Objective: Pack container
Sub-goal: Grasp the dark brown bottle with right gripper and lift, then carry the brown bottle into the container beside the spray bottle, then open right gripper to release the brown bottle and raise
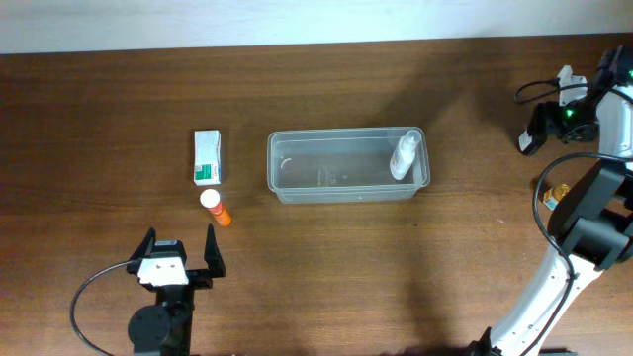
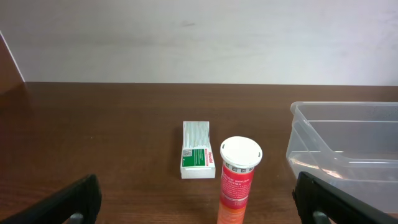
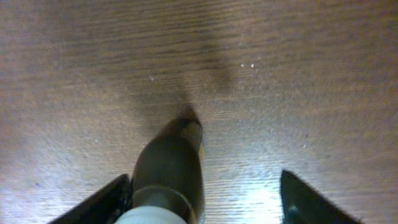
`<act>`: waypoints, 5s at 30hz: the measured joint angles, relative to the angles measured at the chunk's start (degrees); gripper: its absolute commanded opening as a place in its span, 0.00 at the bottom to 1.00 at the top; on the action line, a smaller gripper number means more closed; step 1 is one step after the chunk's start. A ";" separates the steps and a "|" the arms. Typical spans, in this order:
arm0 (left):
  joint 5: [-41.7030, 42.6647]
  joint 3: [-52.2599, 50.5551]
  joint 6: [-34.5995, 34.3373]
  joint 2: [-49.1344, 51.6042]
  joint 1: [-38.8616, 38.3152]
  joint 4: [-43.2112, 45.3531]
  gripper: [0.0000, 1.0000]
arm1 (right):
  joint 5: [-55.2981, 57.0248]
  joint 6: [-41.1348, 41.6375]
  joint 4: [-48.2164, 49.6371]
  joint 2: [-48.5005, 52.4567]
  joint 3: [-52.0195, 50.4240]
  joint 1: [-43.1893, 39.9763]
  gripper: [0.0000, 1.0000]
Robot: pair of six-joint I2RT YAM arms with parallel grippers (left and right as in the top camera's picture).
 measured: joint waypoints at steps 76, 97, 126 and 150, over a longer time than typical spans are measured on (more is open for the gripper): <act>0.00 0.00 0.00 0.00 0.02 0.00 1.00 | -0.31 21.51 -36.26 -22.47 24.46 39.95 0.17; 0.00 0.00 0.00 0.00 0.00 0.00 0.99 | 7.78 36.35 -4.26 -21.81 -14.29 47.69 0.16; 0.00 0.00 0.00 0.00 0.00 0.00 0.99 | 8.68 37.73 11.19 -21.81 -29.88 45.38 0.22; 0.00 0.00 0.00 0.00 0.00 0.00 0.99 | 8.61 37.77 11.39 -21.81 -29.88 45.35 0.35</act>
